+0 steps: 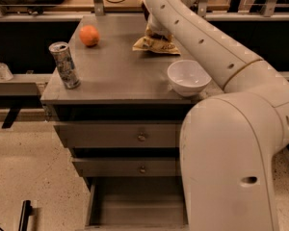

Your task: Place brown chip bag into bottom drawer

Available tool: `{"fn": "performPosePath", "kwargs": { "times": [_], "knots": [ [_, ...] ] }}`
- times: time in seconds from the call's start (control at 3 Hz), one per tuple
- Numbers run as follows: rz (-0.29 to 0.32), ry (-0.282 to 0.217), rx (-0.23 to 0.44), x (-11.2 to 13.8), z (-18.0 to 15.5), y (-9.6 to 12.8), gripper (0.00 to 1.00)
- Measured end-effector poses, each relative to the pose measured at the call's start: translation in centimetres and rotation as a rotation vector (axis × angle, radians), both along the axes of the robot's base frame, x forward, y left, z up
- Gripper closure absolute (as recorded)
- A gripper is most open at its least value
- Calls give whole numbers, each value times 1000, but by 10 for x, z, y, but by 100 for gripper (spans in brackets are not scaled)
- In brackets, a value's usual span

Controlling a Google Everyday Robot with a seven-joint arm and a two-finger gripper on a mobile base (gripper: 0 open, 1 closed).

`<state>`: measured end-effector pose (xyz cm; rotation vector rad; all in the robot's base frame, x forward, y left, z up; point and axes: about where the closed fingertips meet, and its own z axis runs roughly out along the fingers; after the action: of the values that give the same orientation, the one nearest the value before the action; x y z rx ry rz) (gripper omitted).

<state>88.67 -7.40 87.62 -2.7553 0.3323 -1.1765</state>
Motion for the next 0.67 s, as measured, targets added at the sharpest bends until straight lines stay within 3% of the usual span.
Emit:
{"fn": "performPosePath", "kwargs": {
  "times": [0.33,0.67],
  "knots": [
    [55,16,146,-26,22,-1,87],
    [161,-17,238,-53,80,10,100]
  ]
}}
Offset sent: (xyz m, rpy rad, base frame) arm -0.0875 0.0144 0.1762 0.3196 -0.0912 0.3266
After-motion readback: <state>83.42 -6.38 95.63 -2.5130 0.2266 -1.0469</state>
